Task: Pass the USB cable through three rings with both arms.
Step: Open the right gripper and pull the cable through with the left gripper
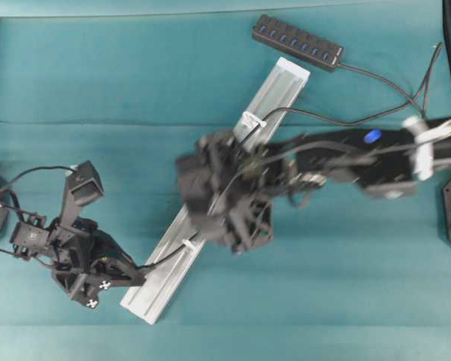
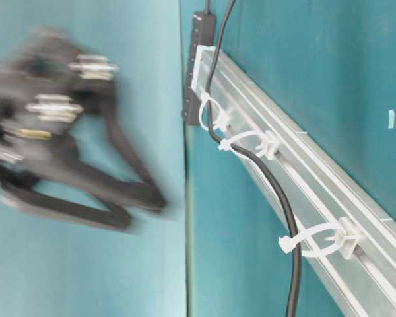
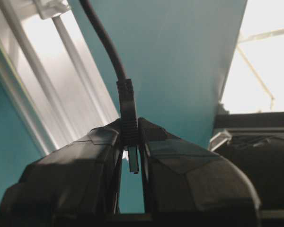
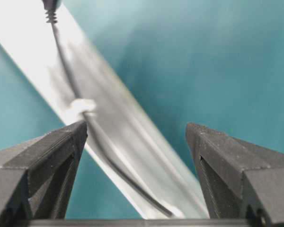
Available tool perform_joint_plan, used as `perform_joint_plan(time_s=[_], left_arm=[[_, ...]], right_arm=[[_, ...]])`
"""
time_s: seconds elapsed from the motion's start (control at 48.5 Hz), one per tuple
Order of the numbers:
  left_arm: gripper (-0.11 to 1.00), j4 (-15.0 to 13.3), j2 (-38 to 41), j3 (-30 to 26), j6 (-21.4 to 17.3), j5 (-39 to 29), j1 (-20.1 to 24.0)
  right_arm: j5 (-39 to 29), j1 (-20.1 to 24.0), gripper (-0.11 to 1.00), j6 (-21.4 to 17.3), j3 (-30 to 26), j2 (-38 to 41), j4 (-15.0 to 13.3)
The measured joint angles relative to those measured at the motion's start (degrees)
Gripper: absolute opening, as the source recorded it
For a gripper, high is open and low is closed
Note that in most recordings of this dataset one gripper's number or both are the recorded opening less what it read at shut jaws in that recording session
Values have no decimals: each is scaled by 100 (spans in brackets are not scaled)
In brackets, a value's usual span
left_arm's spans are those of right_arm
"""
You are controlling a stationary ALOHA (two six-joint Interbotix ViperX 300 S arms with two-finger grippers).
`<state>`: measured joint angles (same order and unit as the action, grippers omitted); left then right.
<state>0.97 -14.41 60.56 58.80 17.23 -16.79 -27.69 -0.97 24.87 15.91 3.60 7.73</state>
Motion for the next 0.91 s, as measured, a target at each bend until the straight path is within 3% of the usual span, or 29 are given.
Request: perform_joint_plan(time_s=[0.288, 0.906], left_arm=[[10, 0, -404, 79, -26, -475, 0], [10, 9, -721, 79, -53, -703, 0]], right_arm=[[-53, -545, 87, -448, 721, -958, 0], [97, -747, 87, -1274, 1942, -2276, 0]])
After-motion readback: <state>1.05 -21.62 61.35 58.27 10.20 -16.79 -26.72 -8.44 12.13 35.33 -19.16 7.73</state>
